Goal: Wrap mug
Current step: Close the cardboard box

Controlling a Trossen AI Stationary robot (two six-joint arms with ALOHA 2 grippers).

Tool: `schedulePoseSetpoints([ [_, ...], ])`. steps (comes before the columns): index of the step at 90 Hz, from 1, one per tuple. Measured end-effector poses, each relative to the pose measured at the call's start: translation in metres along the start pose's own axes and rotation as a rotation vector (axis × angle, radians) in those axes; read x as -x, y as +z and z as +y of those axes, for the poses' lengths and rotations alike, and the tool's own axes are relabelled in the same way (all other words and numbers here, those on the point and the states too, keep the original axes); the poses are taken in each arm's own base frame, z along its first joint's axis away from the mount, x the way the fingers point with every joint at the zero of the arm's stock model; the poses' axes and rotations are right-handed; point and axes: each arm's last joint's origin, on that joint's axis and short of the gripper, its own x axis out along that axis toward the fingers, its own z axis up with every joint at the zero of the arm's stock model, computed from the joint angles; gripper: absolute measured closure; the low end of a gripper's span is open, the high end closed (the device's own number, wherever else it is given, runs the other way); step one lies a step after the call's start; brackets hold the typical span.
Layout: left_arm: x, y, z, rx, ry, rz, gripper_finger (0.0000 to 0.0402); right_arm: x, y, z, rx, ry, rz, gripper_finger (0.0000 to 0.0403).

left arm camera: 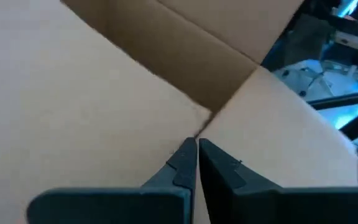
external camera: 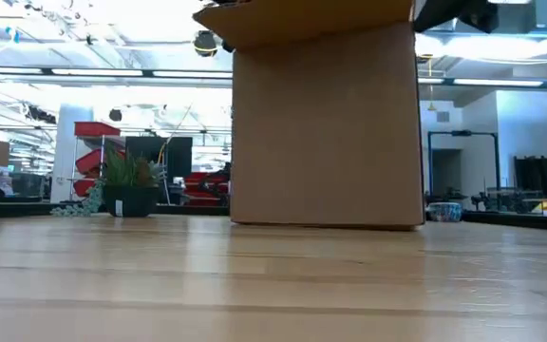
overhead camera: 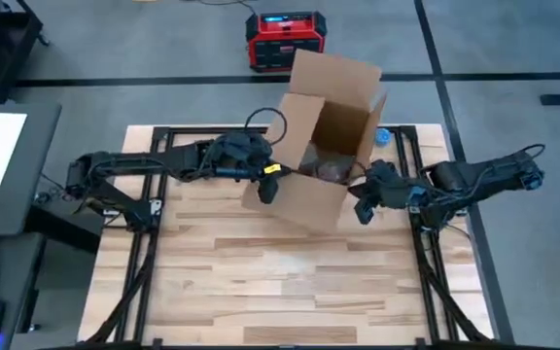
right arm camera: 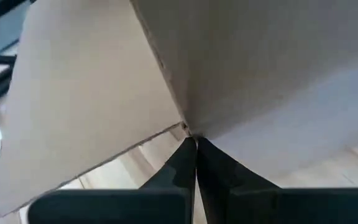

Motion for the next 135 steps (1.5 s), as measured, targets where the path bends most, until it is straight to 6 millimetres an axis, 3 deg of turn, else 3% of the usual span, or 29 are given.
schedulePoseSetpoints([
  [8, 0.009, 0.018, -0.007, 0.029, -0.042, -0.055, 0.0402, -0.001, 0.002, 0.0, -0.034, 0.028, 0.01, 0.0403],
  [19, 0.02, 0.033, -0.01, -0.056, -0.047, -0.101, 0.0402, -0.001, 0.003, 0.001, -0.045, 0.055, 0.029, 0.0403],
  [48, 0.007, 0.016, 0.01, -0.155, 0.028, 0.08, 0.0402, -0.01, 0.003, 0.006, -0.017, 0.044, 0.026, 0.0403],
  [83, 0.005, 0.004, -0.01, -0.175, -0.068, 0.119, 0.0402, -0.05, 0.007, 0.02, 0.128, 0.144, 0.132, 0.0403],
  [96, 0.007, -0.002, -0.028, -0.147, -0.132, 0.126, 0.0402, -0.041, 0.01, 0.012, 0.144, 0.145, 0.132, 0.0403],
  [110, 0.009, -0.005, -0.046, -0.155, -0.183, 0.091, 0.0402, -0.016, 0.017, 0.0, 0.16, 0.221, 0.084, 0.0403],
  [124, 0.005, -0.002, -0.046, -0.128, -0.168, 0.054, 0.0402, 0.005, 0.025, -0.015, 0.175, 0.256, 0.009, 0.0403],
  [135, -0.005, -0.003, -0.041, -0.123, -0.147, 0.052, 0.0402, 0.009, 0.033, -0.027, 0.172, 0.232, -0.041, 0.0403],
])
